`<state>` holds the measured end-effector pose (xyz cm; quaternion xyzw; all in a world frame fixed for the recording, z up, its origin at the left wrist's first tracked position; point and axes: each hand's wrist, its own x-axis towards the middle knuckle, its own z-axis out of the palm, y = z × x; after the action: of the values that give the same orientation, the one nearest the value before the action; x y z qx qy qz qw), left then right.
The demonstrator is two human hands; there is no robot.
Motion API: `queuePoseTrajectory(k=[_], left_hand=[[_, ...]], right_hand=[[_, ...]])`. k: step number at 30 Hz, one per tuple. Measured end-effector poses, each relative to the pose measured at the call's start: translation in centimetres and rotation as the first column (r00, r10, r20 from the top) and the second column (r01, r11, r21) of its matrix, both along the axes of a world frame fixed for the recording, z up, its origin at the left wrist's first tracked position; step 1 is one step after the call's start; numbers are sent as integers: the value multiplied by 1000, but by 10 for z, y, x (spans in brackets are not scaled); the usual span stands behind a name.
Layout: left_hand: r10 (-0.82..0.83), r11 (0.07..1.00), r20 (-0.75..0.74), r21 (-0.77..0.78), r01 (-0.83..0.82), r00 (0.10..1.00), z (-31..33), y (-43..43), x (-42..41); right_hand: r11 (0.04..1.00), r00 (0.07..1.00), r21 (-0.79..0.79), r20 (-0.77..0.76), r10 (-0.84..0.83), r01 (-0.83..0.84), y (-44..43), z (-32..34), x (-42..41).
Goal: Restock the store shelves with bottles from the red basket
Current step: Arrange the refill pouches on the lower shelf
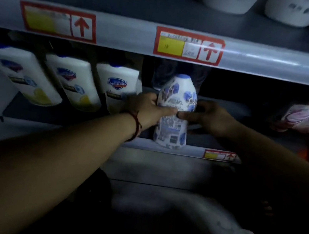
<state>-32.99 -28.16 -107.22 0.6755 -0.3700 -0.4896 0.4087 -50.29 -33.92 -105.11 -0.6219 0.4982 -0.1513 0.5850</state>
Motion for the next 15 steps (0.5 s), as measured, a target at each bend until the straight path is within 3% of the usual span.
queuePoseTrajectory(k=[4, 10, 15], left_hand=[[20, 999, 35, -42, -19, 999, -16, -36, 21], [180, 981, 183, -110, -162, 966, -32, -57, 17], [154, 970, 65, -202, -138, 986, -50, -53, 5]], right_hand=[[999, 1000, -42, -7, -26, 26, -37, -7, 20], [994, 977, 42, 185, -105, 99, -68, -18, 42], [975, 964, -56, 169, -204, 216, -67, -50, 57]])
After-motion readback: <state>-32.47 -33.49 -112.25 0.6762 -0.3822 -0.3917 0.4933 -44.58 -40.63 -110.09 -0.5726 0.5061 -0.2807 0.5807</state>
